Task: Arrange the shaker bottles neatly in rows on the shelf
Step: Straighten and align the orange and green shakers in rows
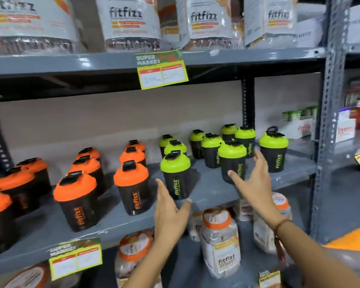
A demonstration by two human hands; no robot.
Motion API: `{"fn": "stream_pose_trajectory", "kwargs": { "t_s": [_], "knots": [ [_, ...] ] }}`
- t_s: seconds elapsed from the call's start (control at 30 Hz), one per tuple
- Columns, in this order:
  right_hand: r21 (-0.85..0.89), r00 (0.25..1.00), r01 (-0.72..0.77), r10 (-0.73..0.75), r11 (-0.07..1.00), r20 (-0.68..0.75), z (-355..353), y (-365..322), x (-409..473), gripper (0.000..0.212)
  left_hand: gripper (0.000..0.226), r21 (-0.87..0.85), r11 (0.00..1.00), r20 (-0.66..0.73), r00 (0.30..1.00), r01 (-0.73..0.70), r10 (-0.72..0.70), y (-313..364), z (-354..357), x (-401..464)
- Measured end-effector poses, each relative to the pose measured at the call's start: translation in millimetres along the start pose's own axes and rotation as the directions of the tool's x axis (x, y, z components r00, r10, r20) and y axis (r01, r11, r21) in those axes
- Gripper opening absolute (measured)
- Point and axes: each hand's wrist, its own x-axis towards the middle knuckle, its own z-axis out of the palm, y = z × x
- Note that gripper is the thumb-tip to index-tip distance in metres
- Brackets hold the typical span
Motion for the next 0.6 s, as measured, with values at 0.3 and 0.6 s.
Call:
{"fn": "stream_pose_trajectory", "kwargs": {
  "t_s": [0.3,0.6],
  "knots": [
    [-0.005,0.808,-0.056,0.049,0.998,0.587,-1,83,78,0.116,0.098,-0.121,0.951,-0.157,0.94,0.285,-0.302,5,15,53],
    [0.126,0.719,-0.041,-0.059,0.991,0.693,-1,91,98,0.085,0.077,-0.008,0.966,-0.211,0.944,0.257,-0.253,13,35,54]
  ]
}}
